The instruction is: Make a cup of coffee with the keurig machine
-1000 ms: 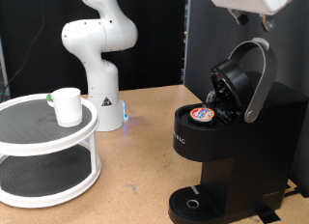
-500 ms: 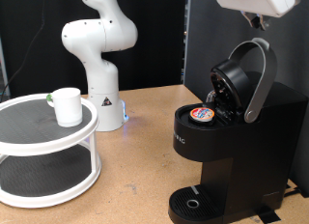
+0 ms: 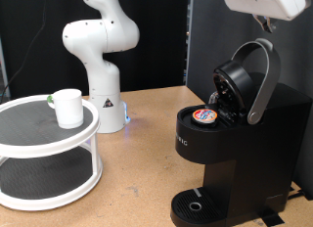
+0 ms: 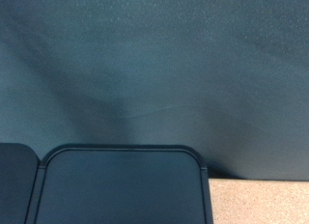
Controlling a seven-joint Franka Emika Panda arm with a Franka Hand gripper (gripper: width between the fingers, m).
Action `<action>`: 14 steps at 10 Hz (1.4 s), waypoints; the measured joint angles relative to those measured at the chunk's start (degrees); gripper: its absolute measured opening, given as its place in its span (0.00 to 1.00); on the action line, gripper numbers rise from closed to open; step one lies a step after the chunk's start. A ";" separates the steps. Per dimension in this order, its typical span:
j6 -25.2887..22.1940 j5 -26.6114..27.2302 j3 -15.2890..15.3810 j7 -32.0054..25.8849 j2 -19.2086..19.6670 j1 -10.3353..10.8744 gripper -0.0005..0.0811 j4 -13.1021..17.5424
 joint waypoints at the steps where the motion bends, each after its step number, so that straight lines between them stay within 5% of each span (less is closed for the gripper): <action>1: 0.34 0.00 0.32 0.07 0.27 0.00 0.01 -0.07; 9: 1.38 -0.04 1.20 0.16 1.89 -0.03 0.01 -0.30; 14: -3.05 -1.01 0.68 0.16 1.60 -0.99 0.01 -0.20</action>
